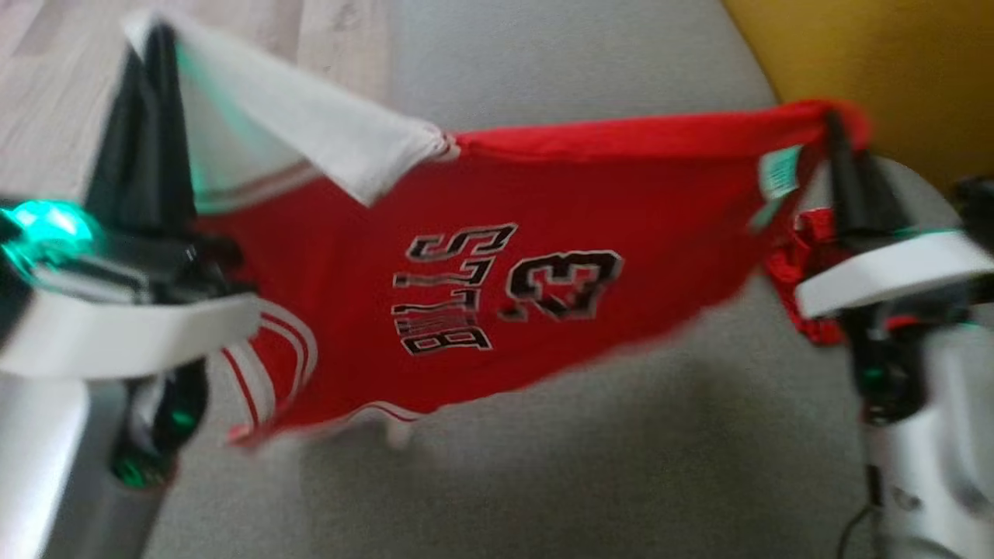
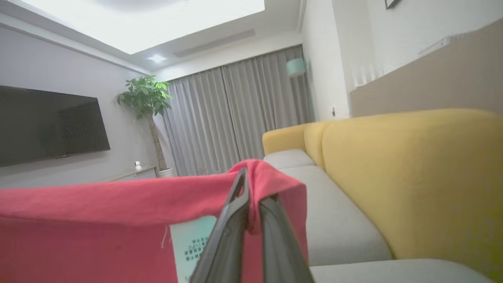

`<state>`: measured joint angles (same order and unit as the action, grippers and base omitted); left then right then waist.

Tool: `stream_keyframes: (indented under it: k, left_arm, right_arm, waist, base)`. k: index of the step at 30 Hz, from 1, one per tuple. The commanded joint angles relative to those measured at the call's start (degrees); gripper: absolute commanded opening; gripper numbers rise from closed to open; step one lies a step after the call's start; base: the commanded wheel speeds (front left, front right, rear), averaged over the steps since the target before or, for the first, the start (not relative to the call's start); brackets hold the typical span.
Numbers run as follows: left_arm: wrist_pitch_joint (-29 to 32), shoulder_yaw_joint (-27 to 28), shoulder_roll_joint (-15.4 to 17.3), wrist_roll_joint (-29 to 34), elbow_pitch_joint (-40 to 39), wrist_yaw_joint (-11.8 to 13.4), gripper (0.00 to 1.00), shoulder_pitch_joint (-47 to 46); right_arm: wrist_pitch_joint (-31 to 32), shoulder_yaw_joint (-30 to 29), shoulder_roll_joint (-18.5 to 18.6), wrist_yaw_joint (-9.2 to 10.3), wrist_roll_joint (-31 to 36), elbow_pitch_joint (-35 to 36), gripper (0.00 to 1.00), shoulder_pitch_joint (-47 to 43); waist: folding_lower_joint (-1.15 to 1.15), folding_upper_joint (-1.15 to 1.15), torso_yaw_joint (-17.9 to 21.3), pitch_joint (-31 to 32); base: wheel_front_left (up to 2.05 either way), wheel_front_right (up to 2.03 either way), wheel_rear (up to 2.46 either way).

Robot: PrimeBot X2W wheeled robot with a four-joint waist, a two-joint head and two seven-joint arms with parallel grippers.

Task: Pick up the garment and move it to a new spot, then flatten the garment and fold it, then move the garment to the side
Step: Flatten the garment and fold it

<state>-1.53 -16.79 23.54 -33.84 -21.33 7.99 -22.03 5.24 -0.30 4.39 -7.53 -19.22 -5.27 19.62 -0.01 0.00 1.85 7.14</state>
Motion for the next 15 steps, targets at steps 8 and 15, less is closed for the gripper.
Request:
stream_keyframes:
  k: [8,15]
  left_arm:
    - [7.75,1.08,5.42,2.72,-2.96,-1.19,0.00,-13.78]
    - [8.76,0.12,3.84,1.52,6.69,-2.61,0.00,-20.48]
  right_arm:
    - [13.70,-3.85,-0.76,0.04,4.93,26.55,0.00,-2.82]
    - [16.60,-2.52,-0.59,0.04,7.86,24.07,0.00,1.63]
  waist:
    - [0.01,0.00,1.38,-2.07]
    - [0.01,0.00,1.82,-8.22]
  base:
    - [0.00,0.00,0.00]
    - [0.00,0.00,0.00]
